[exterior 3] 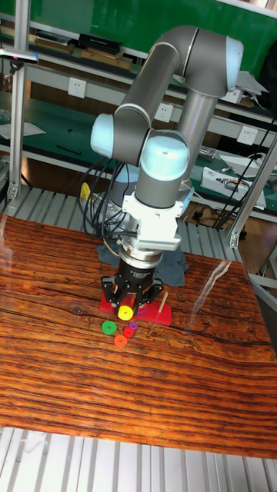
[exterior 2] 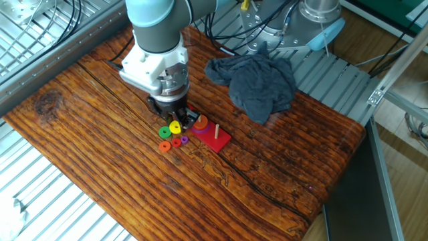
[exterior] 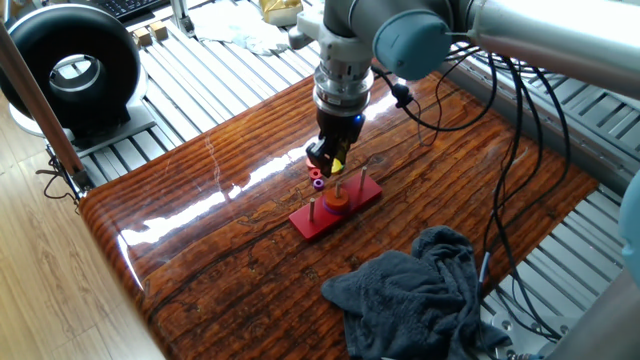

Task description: Take out one Hanoi block and throw it aside

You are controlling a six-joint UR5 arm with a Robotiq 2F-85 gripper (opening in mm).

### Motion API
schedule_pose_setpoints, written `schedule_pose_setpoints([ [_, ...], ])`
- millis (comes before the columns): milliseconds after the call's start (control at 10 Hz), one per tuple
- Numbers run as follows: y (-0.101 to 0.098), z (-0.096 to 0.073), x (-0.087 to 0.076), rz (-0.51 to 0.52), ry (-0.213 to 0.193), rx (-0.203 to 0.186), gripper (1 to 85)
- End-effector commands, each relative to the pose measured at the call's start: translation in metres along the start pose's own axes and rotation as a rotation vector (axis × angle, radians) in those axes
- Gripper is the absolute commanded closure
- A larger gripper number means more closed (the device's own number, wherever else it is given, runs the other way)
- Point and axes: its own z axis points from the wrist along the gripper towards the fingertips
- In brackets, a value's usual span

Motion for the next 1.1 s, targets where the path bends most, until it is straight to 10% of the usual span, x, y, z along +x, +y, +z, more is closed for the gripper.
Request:
schedule_pose_setpoints([
  [0,0.000,0.004,-0.004,0.001,-0.011,-0.008,47.0],
  [1000,-0.029,0.006,-0.007,-0.071,-0.032,0.064,47.0],
])
